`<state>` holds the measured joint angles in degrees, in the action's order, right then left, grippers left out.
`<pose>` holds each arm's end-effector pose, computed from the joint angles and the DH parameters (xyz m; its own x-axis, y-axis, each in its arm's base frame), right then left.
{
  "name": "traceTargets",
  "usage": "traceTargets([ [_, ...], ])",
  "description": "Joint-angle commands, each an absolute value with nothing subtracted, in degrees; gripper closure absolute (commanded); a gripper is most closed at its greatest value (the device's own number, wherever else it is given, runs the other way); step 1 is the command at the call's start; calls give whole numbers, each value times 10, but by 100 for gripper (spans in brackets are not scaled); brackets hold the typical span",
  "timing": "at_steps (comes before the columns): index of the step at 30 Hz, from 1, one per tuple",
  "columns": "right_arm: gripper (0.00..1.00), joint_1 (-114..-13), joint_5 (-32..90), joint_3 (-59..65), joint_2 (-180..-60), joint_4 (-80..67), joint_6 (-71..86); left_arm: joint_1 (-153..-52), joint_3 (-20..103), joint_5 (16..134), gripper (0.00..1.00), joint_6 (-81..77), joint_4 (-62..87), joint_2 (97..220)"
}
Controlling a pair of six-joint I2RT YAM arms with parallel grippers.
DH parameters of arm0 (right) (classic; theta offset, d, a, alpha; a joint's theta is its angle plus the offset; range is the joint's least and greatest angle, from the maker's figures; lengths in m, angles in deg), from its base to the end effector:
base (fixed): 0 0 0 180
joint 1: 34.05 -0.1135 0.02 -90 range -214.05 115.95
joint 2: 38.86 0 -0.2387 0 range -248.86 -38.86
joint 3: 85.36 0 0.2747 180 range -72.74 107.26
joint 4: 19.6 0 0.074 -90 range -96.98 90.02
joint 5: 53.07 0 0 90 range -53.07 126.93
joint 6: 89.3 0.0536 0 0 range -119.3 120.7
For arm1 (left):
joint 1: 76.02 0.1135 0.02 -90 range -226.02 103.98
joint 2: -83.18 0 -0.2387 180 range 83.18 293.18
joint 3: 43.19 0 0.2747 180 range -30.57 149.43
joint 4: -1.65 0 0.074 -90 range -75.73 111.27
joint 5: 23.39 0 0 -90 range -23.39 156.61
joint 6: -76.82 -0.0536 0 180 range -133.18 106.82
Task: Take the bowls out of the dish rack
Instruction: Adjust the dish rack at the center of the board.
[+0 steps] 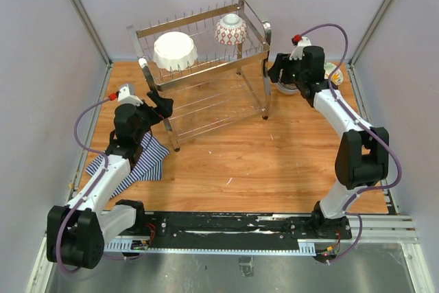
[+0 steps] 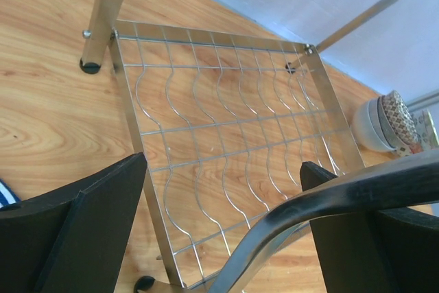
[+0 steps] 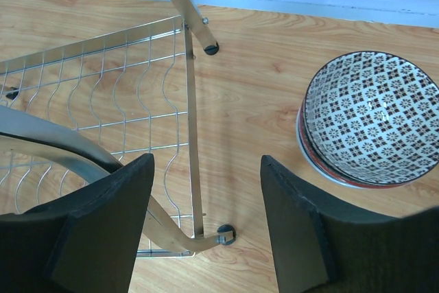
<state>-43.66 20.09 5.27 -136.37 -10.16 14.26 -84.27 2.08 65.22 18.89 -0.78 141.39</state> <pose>0.4353 0.0895 0.2820 -0.3711 0.1648 -0.9139 -0.3569 0.8833 0.3042 0.2846 -0.0400 0.2316 -0.2166 -0.5049 -0.8355 0.0057 0.8552 -0.5183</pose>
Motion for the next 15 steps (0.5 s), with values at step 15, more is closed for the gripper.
traceTargets([
  [15,27,-442,286,44,-1262,-74,140,-807,17,715,0,198,-23,1325],
])
